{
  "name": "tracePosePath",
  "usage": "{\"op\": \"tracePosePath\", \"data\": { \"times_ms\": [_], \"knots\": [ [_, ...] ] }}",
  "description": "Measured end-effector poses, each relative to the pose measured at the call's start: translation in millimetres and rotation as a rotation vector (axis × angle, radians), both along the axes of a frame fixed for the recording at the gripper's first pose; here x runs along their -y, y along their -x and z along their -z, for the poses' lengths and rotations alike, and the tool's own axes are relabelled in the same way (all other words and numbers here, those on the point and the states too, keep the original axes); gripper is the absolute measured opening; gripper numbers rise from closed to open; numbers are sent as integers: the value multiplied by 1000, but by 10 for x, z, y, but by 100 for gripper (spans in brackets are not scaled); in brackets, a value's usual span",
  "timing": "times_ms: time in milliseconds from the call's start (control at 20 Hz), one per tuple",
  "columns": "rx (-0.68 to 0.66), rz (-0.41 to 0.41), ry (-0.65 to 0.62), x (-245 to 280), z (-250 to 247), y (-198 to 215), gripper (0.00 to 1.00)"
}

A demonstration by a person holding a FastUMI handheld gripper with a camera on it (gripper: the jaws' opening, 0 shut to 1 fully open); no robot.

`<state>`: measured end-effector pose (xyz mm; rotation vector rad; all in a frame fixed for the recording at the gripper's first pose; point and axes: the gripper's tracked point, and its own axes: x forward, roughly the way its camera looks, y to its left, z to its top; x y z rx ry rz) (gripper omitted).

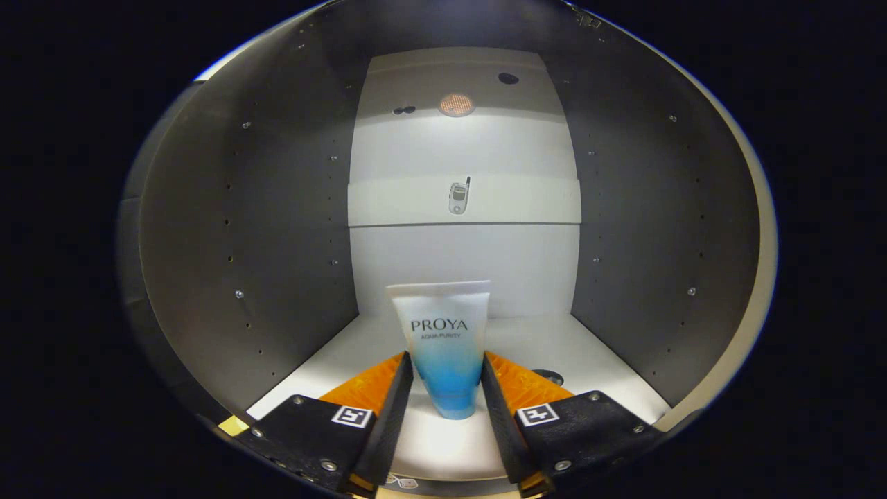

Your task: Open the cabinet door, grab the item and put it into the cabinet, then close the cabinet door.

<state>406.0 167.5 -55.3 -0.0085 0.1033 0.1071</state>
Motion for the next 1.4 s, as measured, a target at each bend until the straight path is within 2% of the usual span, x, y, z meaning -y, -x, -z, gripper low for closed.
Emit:
{"op": "tracePosePath", "data": {
  "times_ms": [50,200,300,450,650,750,1100,1300,1400],
  "knots": [
    [4,12,4,14,-20,-13,65],
    [19,24,7,68,-102,88,86],
    [41,32,6,95,-200,197,94],
    [49,46,2,143,-313,434,94],
    [55,-2,-5,53,-436,973,94],
    [63,-31,16,-18,-466,1329,94],
    [128,-218,93,-582,-698,2840,94],
    [95,-276,84,-783,-670,3634,94],
    [64,-264,52,-733,-639,3940,95]
  ]
}}
